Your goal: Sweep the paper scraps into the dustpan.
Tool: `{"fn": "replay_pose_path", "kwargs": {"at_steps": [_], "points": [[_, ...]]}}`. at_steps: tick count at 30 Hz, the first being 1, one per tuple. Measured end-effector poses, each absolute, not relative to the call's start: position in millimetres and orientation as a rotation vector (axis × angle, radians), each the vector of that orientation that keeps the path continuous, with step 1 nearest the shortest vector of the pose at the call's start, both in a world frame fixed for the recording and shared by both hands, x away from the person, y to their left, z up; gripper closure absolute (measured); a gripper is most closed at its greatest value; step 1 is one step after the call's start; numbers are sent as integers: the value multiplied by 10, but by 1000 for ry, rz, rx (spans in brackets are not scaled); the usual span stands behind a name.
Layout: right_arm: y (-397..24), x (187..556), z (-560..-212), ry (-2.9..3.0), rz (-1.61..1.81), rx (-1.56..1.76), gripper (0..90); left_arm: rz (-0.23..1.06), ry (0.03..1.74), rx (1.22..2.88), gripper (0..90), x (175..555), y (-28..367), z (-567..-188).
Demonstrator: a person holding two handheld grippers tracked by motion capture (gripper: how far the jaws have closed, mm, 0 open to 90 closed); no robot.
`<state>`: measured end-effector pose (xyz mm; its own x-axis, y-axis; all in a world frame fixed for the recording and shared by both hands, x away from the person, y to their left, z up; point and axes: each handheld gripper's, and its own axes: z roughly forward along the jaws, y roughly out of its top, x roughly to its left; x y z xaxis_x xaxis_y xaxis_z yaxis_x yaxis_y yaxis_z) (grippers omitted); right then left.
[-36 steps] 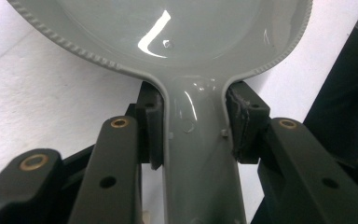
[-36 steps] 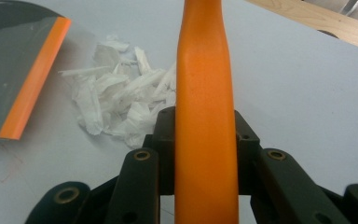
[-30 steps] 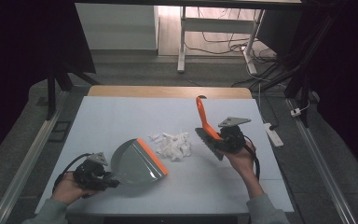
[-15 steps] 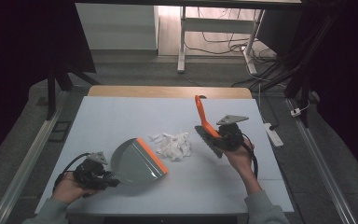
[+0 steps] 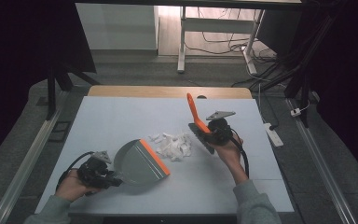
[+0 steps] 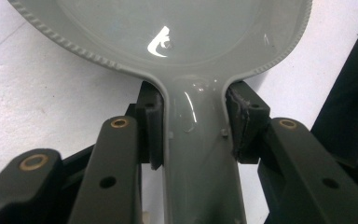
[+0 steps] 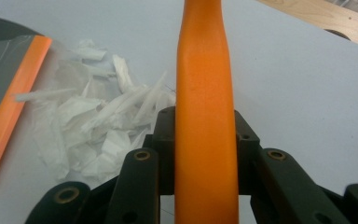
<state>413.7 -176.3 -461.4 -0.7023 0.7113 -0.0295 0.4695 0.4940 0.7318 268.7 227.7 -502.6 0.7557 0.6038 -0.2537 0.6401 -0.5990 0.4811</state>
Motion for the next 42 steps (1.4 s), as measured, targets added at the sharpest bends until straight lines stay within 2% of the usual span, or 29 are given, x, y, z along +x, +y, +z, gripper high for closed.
{"fn": "replay_pose_path", "kwargs": {"at_steps": [28, 42], "points": [[-1380, 4548, -4786, 2414, 908, 1060, 705, -125, 955, 2391, 613, 2746, 2272, -5071], [-1189, 4580, -4846, 2466, 866, 1015, 706, -149, 965, 2381, 613, 2789, 2265, -5092]]}}
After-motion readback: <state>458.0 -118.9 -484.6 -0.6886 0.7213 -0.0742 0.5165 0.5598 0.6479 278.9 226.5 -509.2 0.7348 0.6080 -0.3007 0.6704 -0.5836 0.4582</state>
